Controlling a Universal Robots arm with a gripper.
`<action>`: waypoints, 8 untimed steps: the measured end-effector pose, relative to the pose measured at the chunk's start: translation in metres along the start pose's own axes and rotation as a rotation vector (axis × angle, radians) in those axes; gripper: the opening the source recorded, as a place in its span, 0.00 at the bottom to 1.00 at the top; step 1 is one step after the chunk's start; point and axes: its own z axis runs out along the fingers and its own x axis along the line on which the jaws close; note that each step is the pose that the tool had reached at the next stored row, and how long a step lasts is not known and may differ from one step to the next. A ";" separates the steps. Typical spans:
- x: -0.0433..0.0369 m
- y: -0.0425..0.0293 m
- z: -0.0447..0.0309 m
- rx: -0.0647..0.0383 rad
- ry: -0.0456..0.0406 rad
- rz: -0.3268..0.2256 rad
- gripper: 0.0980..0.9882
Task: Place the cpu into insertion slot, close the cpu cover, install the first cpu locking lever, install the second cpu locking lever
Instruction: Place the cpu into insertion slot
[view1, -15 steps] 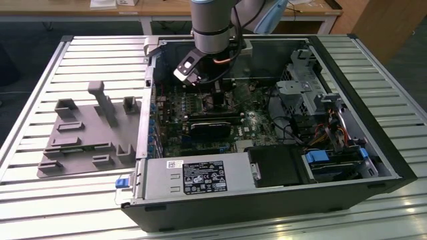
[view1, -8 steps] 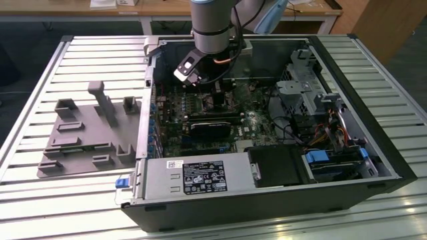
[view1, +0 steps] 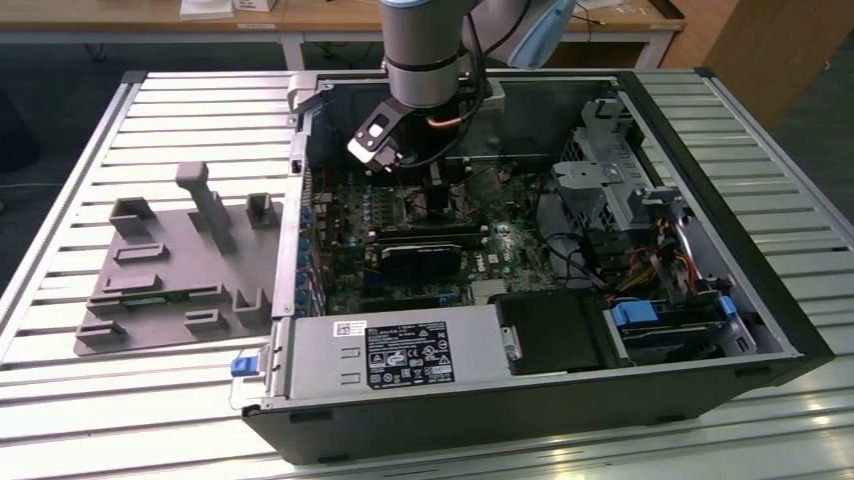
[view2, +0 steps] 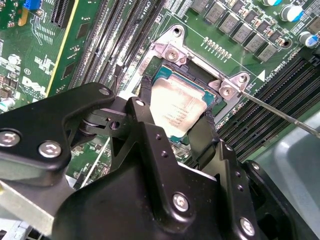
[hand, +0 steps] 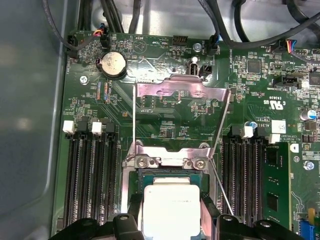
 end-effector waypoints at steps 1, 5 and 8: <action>-0.0001 0.0000 0.0001 0.000 0.0033 0.000 0.49; 0.0001 -0.0001 0.0003 0.000 0.0075 0.001 0.49; -0.0001 -0.0001 0.0004 0.000 0.0164 0.002 0.49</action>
